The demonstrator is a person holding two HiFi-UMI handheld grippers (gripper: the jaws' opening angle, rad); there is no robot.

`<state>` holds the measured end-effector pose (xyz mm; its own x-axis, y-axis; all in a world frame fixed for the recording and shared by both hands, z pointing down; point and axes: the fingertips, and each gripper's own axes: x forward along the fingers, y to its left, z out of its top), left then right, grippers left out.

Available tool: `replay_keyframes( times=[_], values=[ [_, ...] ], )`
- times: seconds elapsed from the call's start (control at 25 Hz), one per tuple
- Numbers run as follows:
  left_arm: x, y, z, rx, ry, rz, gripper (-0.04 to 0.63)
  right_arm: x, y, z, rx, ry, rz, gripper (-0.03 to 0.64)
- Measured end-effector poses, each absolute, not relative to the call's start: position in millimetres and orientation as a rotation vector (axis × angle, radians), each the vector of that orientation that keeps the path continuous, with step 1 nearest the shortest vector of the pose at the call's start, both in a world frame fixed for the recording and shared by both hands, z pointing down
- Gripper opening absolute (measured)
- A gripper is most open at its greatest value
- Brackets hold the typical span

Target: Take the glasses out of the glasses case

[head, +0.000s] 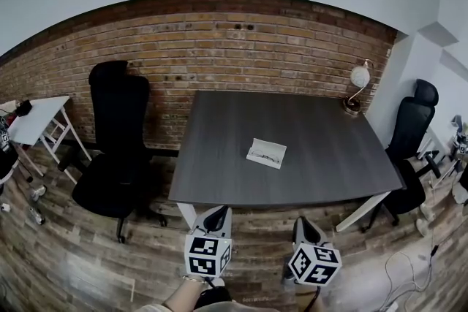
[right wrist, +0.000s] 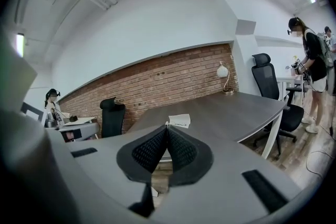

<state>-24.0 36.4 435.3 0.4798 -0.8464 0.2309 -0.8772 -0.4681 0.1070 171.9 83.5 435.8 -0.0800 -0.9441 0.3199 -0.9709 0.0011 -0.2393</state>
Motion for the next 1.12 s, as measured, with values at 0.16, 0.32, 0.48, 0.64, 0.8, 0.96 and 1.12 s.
replay_keyframes(
  times=[0.16,0.32,0.48,0.64,0.8,0.96,1.12],
  values=[
    [-21.9,27.2,443.0,2.501,-1.480,0.230,0.021,179.3,77.3,442.9,2.084,-2.149,0.639,0.032],
    [-15.7,10.4,446.9,2.506,-1.467,0.230,0.021,189.2,65.3,445.9,2.107,-2.131,0.633,0.032],
    [-2.5,-14.1,439.2,2.534,-1.460,0.203,0.021,199.7,44.7,442.6,2.121,-2.126,0.611,0.032],
    [5.4,-41.2,434.9,2.541,-1.459,0.173,0.021,203.4,19.5,438.4,2.111,-2.126,0.581,0.032],
    [10.8,-70.8,434.7,2.533,-1.452,0.156,0.021,206.5,-9.5,434.1,2.098,-2.120,0.561,0.032],
    [14.4,-104.0,428.9,2.537,-1.452,0.140,0.021,208.4,-45.5,427.4,2.091,-2.123,0.545,0.032],
    [15.0,-139.9,424.6,2.531,-1.456,0.129,0.021,207.2,-81.8,423.7,2.083,-2.134,0.541,0.032]
  ],
)
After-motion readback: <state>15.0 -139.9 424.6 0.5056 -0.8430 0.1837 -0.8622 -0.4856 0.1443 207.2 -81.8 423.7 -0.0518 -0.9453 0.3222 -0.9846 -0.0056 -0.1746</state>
